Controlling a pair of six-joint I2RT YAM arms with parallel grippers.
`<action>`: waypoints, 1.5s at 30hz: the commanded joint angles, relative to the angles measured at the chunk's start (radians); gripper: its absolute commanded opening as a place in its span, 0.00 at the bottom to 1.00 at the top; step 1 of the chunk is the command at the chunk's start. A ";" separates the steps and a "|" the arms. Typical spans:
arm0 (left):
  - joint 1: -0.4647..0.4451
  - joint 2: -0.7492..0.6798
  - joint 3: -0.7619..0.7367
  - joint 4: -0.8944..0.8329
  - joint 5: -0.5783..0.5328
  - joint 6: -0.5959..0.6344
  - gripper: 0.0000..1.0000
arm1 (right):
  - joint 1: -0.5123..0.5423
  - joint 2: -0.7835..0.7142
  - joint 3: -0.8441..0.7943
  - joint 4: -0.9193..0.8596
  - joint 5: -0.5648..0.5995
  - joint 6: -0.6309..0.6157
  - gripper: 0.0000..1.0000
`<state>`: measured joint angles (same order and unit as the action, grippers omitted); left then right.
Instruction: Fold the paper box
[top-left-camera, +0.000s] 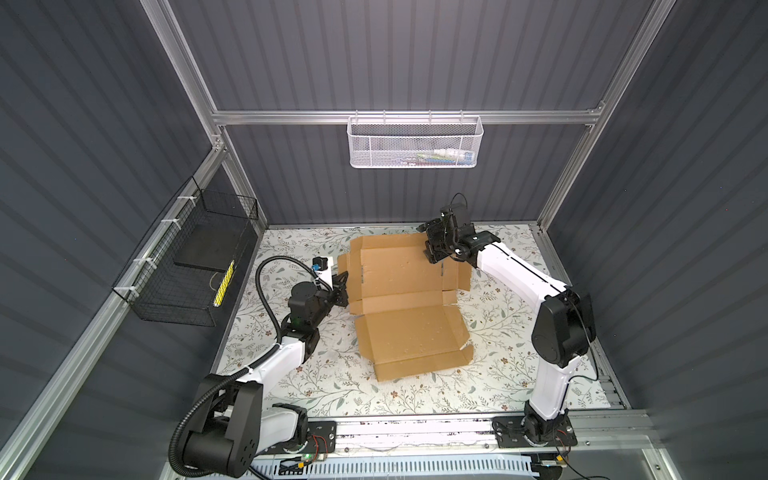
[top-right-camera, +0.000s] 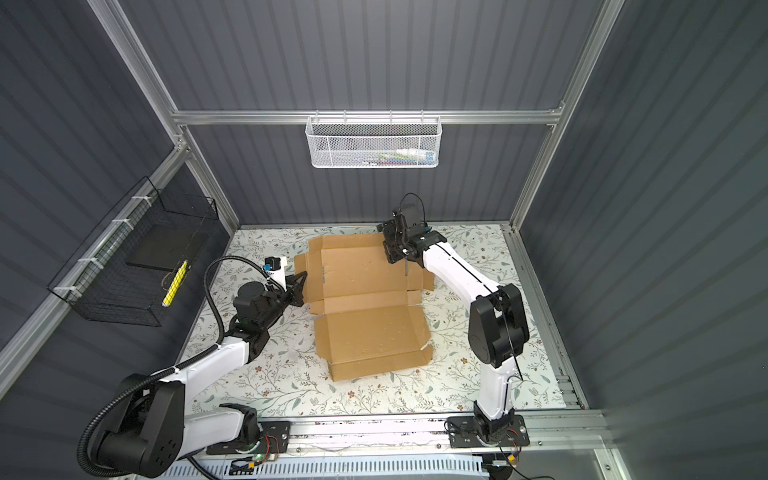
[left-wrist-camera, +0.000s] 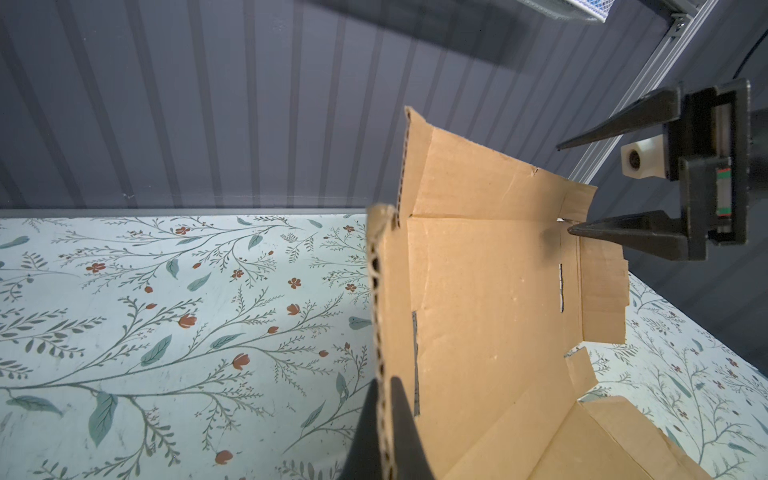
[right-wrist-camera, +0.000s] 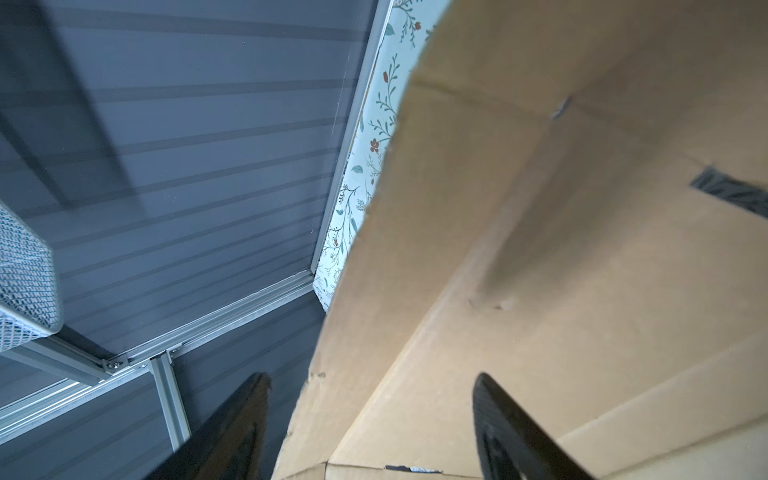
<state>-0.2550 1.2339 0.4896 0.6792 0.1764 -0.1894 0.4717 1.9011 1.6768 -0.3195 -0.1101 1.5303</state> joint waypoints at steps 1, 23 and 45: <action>-0.009 -0.034 -0.014 0.048 0.005 0.031 0.00 | -0.007 0.009 0.034 -0.021 -0.011 0.015 0.77; -0.023 -0.079 -0.035 0.111 -0.070 0.033 0.00 | -0.006 0.028 0.009 0.008 -0.049 0.046 0.60; -0.050 -0.078 -0.035 0.138 -0.075 -0.013 0.00 | 0.005 0.010 -0.047 0.072 -0.057 0.078 0.42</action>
<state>-0.2955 1.1721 0.4458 0.7540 0.1040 -0.1787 0.4690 1.9278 1.6413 -0.2539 -0.1581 1.5993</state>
